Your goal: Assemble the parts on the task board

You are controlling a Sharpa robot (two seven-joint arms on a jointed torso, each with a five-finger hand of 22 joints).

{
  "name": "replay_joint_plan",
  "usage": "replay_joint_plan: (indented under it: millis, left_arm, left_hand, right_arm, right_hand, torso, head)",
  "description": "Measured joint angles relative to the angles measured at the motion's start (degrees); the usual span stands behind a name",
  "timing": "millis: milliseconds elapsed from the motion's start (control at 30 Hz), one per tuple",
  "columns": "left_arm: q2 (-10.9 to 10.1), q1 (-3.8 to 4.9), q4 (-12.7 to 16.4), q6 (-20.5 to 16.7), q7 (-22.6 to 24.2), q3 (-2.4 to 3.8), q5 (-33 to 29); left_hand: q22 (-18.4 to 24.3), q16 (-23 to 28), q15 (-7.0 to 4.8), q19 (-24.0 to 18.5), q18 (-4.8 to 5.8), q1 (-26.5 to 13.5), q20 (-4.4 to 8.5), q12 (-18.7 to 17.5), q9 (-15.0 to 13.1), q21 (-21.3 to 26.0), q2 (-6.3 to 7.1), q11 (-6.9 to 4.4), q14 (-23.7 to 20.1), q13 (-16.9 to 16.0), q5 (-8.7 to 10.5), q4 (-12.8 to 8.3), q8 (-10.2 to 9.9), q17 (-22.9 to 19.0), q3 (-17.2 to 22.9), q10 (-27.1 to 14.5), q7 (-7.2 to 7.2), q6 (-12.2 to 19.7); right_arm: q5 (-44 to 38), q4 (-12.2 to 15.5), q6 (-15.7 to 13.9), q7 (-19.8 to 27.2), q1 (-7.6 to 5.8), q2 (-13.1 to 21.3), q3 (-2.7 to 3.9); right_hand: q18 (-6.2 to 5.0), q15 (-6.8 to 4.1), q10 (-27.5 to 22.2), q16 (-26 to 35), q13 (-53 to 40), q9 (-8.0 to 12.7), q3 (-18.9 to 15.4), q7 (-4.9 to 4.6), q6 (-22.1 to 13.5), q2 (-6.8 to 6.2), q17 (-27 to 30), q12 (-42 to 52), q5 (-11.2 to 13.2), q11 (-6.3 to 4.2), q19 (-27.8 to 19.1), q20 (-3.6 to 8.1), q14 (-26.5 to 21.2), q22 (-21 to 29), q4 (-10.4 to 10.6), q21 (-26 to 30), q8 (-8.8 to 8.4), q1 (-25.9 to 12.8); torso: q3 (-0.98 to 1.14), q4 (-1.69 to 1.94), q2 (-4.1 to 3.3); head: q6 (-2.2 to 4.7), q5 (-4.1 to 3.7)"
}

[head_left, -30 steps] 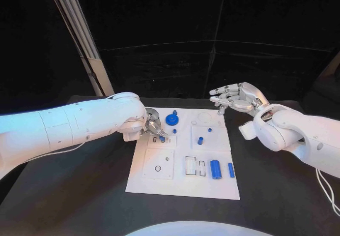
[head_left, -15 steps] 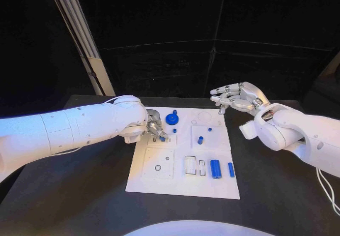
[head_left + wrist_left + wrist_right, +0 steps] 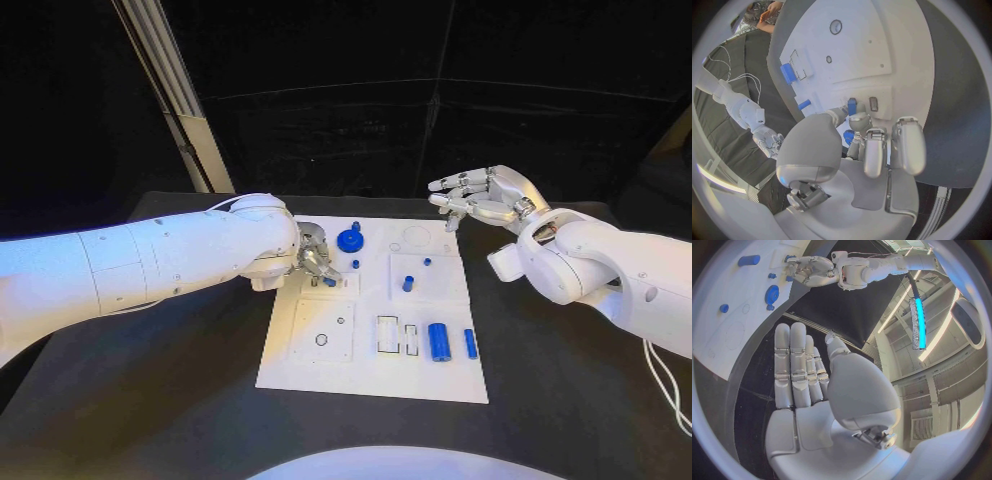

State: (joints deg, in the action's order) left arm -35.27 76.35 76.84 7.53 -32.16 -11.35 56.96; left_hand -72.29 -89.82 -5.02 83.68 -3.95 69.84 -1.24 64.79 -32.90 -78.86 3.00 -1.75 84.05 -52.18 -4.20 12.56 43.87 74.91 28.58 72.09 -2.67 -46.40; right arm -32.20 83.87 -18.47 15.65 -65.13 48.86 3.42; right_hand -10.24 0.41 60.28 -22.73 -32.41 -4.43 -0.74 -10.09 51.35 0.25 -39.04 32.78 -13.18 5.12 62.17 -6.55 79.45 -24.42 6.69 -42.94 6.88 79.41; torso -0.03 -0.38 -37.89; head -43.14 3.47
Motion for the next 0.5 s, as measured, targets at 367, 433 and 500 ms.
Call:
replay_joint_plan:
  millis: [367,433,500]
  left_arm:
    - [-0.06,-0.05,-0.03,1.16,-0.06,0.00,0.29]
    - [-0.06,-0.05,-0.04,1.26,-0.06,0.00,0.32]
    - [-0.04,-0.04,-0.08,1.34,-0.06,0.00,0.33]
  left_hand:
    - [-0.08,0.00,0.00,0.00,-0.01,-0.29,0.00,0.00,-0.13,0.00,-0.39,0.00,0.00,-0.04,0.15,0.26,0.27,0.00,0.26,0.00,-0.01,0.00]
    - [-0.09,0.00,0.00,0.00,0.00,-0.29,0.00,0.00,-0.16,0.00,-0.38,0.00,0.00,-0.06,0.20,0.31,0.27,0.00,0.31,0.00,-0.01,0.00]
    - [-0.08,0.00,0.00,0.00,0.00,-0.29,0.00,0.00,-0.16,0.00,-0.38,0.01,0.00,-0.05,0.20,0.31,0.27,0.00,0.31,-0.01,-0.01,0.00]
  right_arm:
    - [0.01,-0.22,0.41,-0.16,0.00,-0.07,0.00]
    - [0.01,-0.27,0.52,-0.25,0.01,-0.09,-0.01]
    - [0.01,-0.32,0.62,-0.33,0.01,-0.13,-0.01]
  right_hand:
    - [0.00,0.00,-0.01,0.00,0.13,0.00,0.00,0.00,0.00,0.00,0.00,0.21,0.00,-0.01,0.00,0.00,0.00,0.11,0.00,0.35,0.00,0.00]
    - [0.00,0.00,-0.21,0.24,0.19,0.00,0.00,0.00,0.00,0.00,0.00,0.21,0.00,-0.21,0.00,0.00,0.00,0.11,0.00,0.35,0.00,0.00]
    - [0.00,0.00,-0.21,0.24,0.23,0.00,-0.16,0.00,0.00,0.00,0.00,0.21,0.00,-0.21,0.00,0.00,0.00,0.20,0.16,0.35,0.00,0.00]
  torso:
    - [0.01,-0.02,0.00]
    - [0.01,-0.02,0.00]
    - [0.01,-0.02,0.00]
  head:
    - [-0.10,0.01]
    - [-0.13,0.02]
    - [-0.13,0.02]
